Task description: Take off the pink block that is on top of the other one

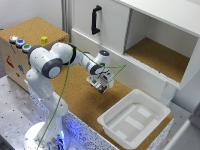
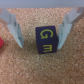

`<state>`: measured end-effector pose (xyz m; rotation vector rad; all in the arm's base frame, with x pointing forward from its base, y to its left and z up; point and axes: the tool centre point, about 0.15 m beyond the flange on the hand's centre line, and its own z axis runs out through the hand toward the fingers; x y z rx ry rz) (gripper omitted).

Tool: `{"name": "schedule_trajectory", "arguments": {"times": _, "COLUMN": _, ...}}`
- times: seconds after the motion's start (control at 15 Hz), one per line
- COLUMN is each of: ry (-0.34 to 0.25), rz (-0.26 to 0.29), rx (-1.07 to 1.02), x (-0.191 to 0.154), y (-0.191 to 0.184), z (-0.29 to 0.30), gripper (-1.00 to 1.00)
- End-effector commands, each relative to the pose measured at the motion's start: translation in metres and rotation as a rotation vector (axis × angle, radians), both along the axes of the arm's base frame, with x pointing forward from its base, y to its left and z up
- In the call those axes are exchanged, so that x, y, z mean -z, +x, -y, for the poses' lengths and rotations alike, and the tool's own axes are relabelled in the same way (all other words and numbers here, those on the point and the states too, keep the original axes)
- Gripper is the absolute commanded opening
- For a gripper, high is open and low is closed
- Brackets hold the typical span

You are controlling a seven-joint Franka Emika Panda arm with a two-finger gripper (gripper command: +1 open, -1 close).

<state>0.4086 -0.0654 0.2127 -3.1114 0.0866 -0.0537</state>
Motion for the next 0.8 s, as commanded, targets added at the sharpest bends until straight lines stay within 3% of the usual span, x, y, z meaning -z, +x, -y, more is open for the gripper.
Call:
{"name": "schedule_trajectory", "arguments": {"times": 0.0, "ry": -0.064, "rz": -0.006, "rx": 0.031, "x": 0.010, "y": -0.007, "z": 0.010, "gripper": -1.00}}
{"name": "schedule_trajectory", "arguments": {"times": 0.2, "ry": -0.054, "rz": 0.035, "rx": 0.049, "x": -0.011, "y": -0.004, "z": 0.020, "gripper": -1.00}}
{"name": "schedule_trajectory", "arguments": {"times": 0.53, "ry": -0.035, "rz": 0.233, "rx": 0.083, "x": -0.120, "y": 0.017, "z": 0.057, "gripper": -1.00}}
{"name": "schedule_trajectory", "arguments": {"times": 0.73, "ry": 0.008, "rz": 0.300, "rx": 0.128, "x": -0.172, "y": 0.034, "z": 0.096, "gripper": -1.00}}
